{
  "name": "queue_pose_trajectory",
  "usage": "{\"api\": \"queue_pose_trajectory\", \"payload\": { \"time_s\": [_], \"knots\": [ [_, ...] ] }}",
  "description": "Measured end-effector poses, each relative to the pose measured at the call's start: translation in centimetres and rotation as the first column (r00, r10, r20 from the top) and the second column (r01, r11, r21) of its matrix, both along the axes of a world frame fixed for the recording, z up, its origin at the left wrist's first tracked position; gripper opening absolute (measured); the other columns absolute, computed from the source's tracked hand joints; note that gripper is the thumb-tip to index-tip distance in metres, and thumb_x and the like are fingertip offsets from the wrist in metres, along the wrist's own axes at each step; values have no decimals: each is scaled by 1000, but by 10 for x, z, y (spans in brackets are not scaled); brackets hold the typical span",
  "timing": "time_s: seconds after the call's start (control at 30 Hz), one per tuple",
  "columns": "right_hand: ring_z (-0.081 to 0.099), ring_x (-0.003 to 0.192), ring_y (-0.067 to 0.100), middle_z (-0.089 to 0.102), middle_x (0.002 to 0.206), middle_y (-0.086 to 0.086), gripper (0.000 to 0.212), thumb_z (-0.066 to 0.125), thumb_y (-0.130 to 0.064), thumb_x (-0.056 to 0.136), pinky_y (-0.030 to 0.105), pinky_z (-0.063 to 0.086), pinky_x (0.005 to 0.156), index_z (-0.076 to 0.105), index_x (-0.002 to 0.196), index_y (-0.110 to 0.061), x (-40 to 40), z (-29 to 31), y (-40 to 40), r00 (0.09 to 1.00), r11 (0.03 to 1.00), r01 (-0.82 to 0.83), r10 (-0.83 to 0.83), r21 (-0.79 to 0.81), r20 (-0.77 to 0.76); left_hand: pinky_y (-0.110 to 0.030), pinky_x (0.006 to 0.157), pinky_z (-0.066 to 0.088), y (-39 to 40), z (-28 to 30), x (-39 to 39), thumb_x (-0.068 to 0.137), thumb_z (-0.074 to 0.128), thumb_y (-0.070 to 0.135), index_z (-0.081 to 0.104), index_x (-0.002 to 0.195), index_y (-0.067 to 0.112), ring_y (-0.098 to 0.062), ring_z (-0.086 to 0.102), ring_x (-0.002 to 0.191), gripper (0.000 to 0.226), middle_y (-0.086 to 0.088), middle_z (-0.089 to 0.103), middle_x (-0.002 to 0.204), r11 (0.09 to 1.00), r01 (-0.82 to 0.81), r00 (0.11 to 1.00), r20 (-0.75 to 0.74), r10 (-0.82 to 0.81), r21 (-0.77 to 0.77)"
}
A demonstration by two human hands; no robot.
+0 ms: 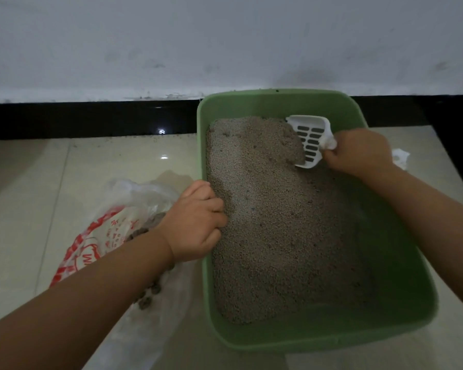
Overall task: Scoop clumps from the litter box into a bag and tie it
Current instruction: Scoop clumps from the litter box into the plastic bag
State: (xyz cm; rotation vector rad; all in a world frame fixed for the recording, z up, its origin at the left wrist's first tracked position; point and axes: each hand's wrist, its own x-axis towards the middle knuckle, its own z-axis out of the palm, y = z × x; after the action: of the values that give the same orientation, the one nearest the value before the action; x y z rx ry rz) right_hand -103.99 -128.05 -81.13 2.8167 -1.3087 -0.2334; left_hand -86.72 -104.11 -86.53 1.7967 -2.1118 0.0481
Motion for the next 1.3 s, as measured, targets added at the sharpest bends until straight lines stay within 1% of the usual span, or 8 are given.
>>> {"api": "queue_pose_trajectory", "payload": {
  "time_s": [0.27, 0.5, 0.63, 0.77, 1.0, 1.1, 1.2, 1.3],
  "knots": [
    [32, 46, 12, 35, 52, 0, 48, 41, -33, 94, 18, 25, 47, 34, 50, -16, 40, -15, 8, 991, 979, -85, 65, 186, 114, -33, 87, 29, -2, 0, -1, 69, 38, 24, 55, 51, 12, -19, 33, 71, 27, -4, 49, 56, 1000, 20, 1000, 10, -20, -9],
    [35, 48, 15, 36, 50, 1, 48, 48, -32, 91, 22, 22, 45, 35, 48, -15, 59, -41, 23, 969, 955, -12, -62, 295, 241, -33, 85, 30, -4, -3, -3, 68, 38, 23, 57, 51, 11, -17, 33, 71, 28, -5, 48, 55, 1000, 24, 998, -50, -25, -20],
    [45, 61, 23, 37, 51, 0, 42, 46, -32, 89, 20, 23, 47, 40, 52, -13, 63, -44, 34, 954, 961, -43, -41, 272, 296, -33, 87, 29, -5, -3, -3, 68, 38, 22, 57, 51, 11, -16, 33, 71, 28, -4, 49, 55, 999, 22, 998, -65, -24, -28],
    [44, 59, 21, 46, 60, 4, 39, 23, -49, 67, 15, 18, 47, 40, 55, -16, 65, -48, 41, 918, 975, -126, 44, 185, 395, -33, 90, 28, -2, -4, -2, 69, 39, 22, 56, 52, 12, -17, 34, 72, 26, -3, 49, 56, 1000, 7, 998, -58, -8, -8],
    [41, 52, 21, 47, 55, 5, 41, 30, -48, 67, 23, 21, 46, 45, 54, -13, 57, -61, 40, 850, 964, -93, -53, 249, 523, -33, 92, 27, 0, -2, -2, 69, 38, 22, 58, 53, 11, -17, 35, 73, 28, -4, 51, 57, 1000, -13, 999, -44, 13, 5],
    [49, 62, 25, 52, 62, 13, 42, 40, -37, 74, 28, 31, 57, 55, 63, 0, 52, -62, 42, 818, 943, -62, -139, 327, 558, -33, 93, 27, 1, -2, -2, 69, 38, 22, 57, 53, 11, -17, 35, 73, 27, -5, 51, 58, 1000, -25, 999, -42, 25, 10],
    [50, 66, 24, 55, 66, 15, 38, 52, -28, 86, 29, 32, 60, 59, 69, 6, 48, -59, 41, 831, 929, -45, -168, 366, 530, -34, 94, 27, 2, -3, -2, 69, 38, 22, 57, 53, 11, -17, 35, 74, 27, -4, 50, 58, 999, -34, 999, -35, 34, 11],
    [45, 64, 24, 45, 55, 6, 41, 49, -22, 90, 26, 25, 49, 42, 52, -7, 55, -50, 36, 903, 923, 7, -171, 384, 394, -34, 93, 27, 3, -2, -2, 68, 38, 23, 57, 53, 11, -18, 35, 73, 27, -4, 50, 58, 999, -34, 999, -18, 34, 18]
  ]
}}
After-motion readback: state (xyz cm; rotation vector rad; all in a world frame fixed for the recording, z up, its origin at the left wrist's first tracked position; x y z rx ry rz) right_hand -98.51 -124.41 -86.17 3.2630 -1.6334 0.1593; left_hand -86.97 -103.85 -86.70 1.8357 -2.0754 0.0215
